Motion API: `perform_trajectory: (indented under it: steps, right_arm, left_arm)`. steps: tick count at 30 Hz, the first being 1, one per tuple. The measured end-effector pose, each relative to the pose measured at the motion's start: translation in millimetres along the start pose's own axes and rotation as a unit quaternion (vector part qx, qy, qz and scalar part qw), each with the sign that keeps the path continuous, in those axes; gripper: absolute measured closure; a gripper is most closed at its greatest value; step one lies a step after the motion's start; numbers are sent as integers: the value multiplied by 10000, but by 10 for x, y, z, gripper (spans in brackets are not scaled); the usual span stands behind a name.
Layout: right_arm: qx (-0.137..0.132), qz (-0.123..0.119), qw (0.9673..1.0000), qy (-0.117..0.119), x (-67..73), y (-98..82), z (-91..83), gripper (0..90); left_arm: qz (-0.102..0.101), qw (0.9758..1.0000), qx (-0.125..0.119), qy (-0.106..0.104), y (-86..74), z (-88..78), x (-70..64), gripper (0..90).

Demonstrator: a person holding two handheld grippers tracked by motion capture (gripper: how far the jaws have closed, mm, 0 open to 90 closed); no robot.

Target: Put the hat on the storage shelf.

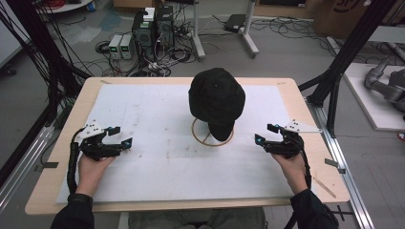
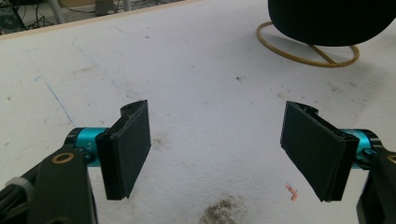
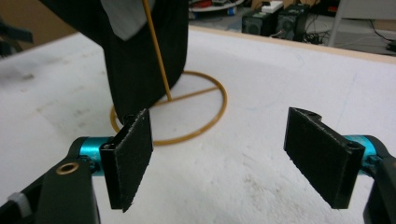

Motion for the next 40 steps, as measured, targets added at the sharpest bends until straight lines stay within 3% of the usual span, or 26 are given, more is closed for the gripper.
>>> perform_trajectory:
  steps: [10, 40]
  right_arm:
    - [142, -89, 9997, -166, -55, -63, 47, 237]
    - [197, -10, 9996, -199, -105, -96, 13, 235]
  left_arm:
    - [3, 10000, -59, -55, 31, -15, -52, 239]
    - [-56, 9999, -82, -14, 30, -8, -34, 239]
Point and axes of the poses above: each handheld gripper's, and its own axes: z roughly forward along the jaws, y roughly out of its top, x roughly to its left, the point moved 7 cm from there along z, roughly forward along the jaws, and after that the axes turned 3 degrees about -y, right-handed, at the moved point
